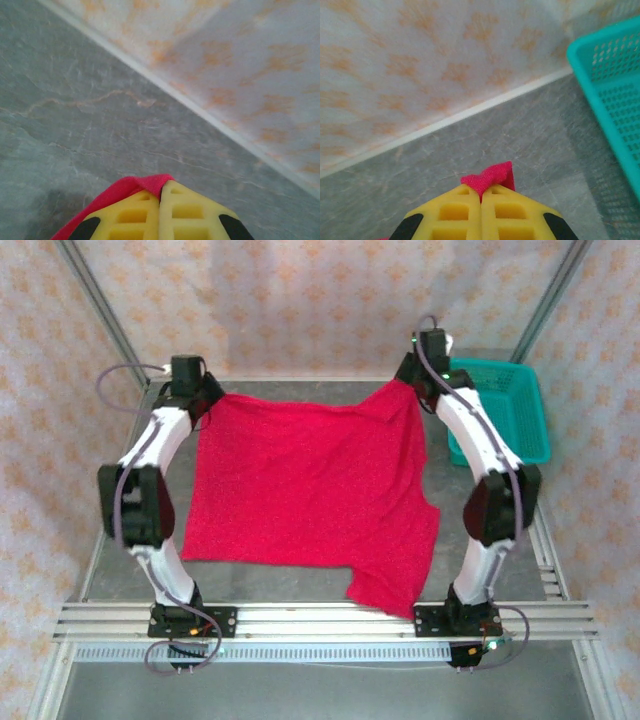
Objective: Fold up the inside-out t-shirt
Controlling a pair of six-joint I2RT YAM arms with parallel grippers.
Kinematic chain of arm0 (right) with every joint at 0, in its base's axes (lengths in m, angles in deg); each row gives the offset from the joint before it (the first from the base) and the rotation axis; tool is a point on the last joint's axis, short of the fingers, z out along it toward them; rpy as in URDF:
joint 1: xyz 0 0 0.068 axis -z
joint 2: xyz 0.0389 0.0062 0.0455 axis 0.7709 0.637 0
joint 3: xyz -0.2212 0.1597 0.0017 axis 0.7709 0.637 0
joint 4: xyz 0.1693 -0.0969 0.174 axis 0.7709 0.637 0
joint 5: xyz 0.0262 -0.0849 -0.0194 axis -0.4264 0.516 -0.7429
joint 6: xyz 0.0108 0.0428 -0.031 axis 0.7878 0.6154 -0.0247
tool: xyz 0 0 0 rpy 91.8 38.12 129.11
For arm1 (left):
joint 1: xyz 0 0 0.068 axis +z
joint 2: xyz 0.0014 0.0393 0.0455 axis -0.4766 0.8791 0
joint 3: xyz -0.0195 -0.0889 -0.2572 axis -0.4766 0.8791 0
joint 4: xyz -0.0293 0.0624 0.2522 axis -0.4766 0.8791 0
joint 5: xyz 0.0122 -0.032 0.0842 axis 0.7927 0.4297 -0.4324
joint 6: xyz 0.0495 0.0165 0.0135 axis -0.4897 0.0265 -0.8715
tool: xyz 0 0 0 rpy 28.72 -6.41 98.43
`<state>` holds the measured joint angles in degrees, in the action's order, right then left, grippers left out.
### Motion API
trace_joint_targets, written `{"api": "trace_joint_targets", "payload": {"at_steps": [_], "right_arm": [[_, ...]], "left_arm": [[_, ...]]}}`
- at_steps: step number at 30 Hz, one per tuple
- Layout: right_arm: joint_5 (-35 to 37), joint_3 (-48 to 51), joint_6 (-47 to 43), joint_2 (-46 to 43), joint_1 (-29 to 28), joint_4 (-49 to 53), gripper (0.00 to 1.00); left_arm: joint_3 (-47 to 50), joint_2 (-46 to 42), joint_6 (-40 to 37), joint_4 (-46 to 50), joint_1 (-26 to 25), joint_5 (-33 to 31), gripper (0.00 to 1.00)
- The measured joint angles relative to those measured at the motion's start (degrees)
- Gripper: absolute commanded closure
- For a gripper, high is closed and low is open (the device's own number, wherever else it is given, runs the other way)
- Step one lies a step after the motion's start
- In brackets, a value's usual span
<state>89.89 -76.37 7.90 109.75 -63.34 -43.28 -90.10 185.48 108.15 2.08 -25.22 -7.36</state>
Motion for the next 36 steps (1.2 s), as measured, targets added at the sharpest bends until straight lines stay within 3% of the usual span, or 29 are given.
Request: {"api": "trace_joint_targets", "payload": {"at_steps": [5,6,7,9,10,11,14,17,20,23,26,30,36], "right_arm": [[0.20,-15.52,1.33,20.65,0.02,2.36,1.00],[0.22,-18.51,1.55,23.74,0.09,3.06,1.00],[0.26,-22.27,1.75,27.30,0.13,4.44,1.00],[0.24,-29.35,2.16,32.70,0.35,7.15,1.00],[0.15,-33.22,2.38,35.12,0.50,8.41,0.86],[0.15,-36.59,2.95,36.87,0.66,9.60,0.74],[0.22,-41.16,4.31,37.68,1.29,11.69,0.49],[0.48,-42.18,5.22,35.60,1.88,12.48,0.41],[0.02,-41.64,5.90,32.37,2.27,15.13,0.41],[-3.54,-35.06,6.27,26.18,2.27,17.11,0.42],[-8.70,-20.87,6.29,17.42,1.55,16.26,0.42],[-15.72,5.86,7.23,4.87,-1.44,10.01,0.42],[-21.07,37.16,10.67,-5.44,-3.82,0.50,0.42]], "left_arm": [[-6.86,15.41,1.44,-0.66,0.79,1.62,1.00],[-7.76,16.96,1.60,-0.44,0.96,1.73,0.96],[-9.18,18.58,1.81,0.15,1.25,1.75,0.89],[-12.76,21.05,1.97,1.27,1.73,2.16,0.55],[-15.17,22.08,2.16,1.88,2.08,2.21,0.43],[-17.11,22.51,2.19,2.32,2.36,2.29,0.38],[-22.03,22.21,1.90,3.96,3.21,2.34,0.30],[-20.81,17.84,1.62,4.26,3.52,0.70,0.25],[-11.13,7.43,1.79,3.93,2.69,-2.01,0.25],[2.25,-5.60,2.58,1.01,-0.35,-1.44,0.25],[11.52,-12.74,4.35,-2.62,-5.01,2.78,0.26],[21.90,-11.85,7.39,-8.09,-9.33,9.73,0.26],[35.63,-10.29,8.85,-7.74,-8.96,11.58,0.26]]}}
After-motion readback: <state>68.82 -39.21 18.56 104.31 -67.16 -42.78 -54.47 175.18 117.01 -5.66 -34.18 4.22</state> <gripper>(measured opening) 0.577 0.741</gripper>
